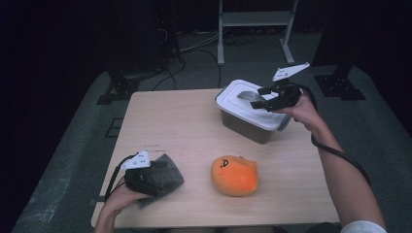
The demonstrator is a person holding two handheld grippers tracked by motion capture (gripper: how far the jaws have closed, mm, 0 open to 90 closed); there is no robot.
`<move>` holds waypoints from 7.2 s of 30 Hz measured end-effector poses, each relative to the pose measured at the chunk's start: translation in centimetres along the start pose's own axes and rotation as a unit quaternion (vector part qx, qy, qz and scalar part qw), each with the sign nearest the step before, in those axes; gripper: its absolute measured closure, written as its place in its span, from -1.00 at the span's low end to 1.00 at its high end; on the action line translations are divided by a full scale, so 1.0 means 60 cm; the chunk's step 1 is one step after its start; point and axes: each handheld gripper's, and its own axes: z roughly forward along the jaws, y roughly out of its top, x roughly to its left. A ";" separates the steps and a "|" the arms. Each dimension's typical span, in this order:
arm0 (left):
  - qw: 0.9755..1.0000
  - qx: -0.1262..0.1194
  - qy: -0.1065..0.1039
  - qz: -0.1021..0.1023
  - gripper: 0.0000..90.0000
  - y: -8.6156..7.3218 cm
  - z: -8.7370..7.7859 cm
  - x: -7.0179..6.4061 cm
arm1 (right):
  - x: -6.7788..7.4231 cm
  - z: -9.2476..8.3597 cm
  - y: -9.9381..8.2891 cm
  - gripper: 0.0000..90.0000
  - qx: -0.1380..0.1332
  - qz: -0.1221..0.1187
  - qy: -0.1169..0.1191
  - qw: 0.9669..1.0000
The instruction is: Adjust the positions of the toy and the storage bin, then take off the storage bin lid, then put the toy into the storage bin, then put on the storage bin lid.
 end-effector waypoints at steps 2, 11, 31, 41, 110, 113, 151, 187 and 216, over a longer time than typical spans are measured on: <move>1.000 0.001 -0.001 -0.003 -0.63 -0.002 0.000 0.000 | -0.003 0.003 -0.001 -0.38 -0.004 0.002 0.000 1.000; 1.000 0.001 -0.002 -0.002 -0.65 -0.001 -0.001 0.002 | -0.019 0.022 -0.006 -0.38 -0.003 0.013 -0.006 1.000; 1.000 0.003 -0.010 -0.001 -0.65 -0.003 0.000 0.000 | -0.052 0.045 -0.011 -0.39 0.006 0.026 -0.033 0.999; 1.000 0.006 -0.008 -0.005 -0.67 -0.006 0.001 0.001 | -0.061 0.061 -0.021 -0.14 0.019 0.024 -0.047 0.998; 1.000 0.002 -0.024 0.001 -0.72 -0.001 0.008 -0.019 | 0.085 -0.129 -0.122 0.45 -0.025 -0.004 -0.029 0.999; 1.000 0.003 -0.022 0.001 -0.73 -0.001 0.008 -0.019 | 0.091 -0.137 -0.130 0.45 -0.026 -0.005 -0.029 0.999; 1.000 0.009 -0.030 -0.001 -0.75 -0.005 0.010 -0.020 | 0.143 -0.225 -0.202 0.45 -0.033 -0.009 -0.036 0.999; 0.999 0.010 -0.034 -0.002 -0.77 -0.004 0.008 -0.020 | 0.171 -0.275 -0.279 0.45 -0.024 0.010 -0.041 0.999; 0.999 0.006 -0.035 -0.004 -0.78 -0.005 0.005 -0.020 | 0.135 -0.209 -0.355 0.45 -0.001 0.061 -0.034 0.998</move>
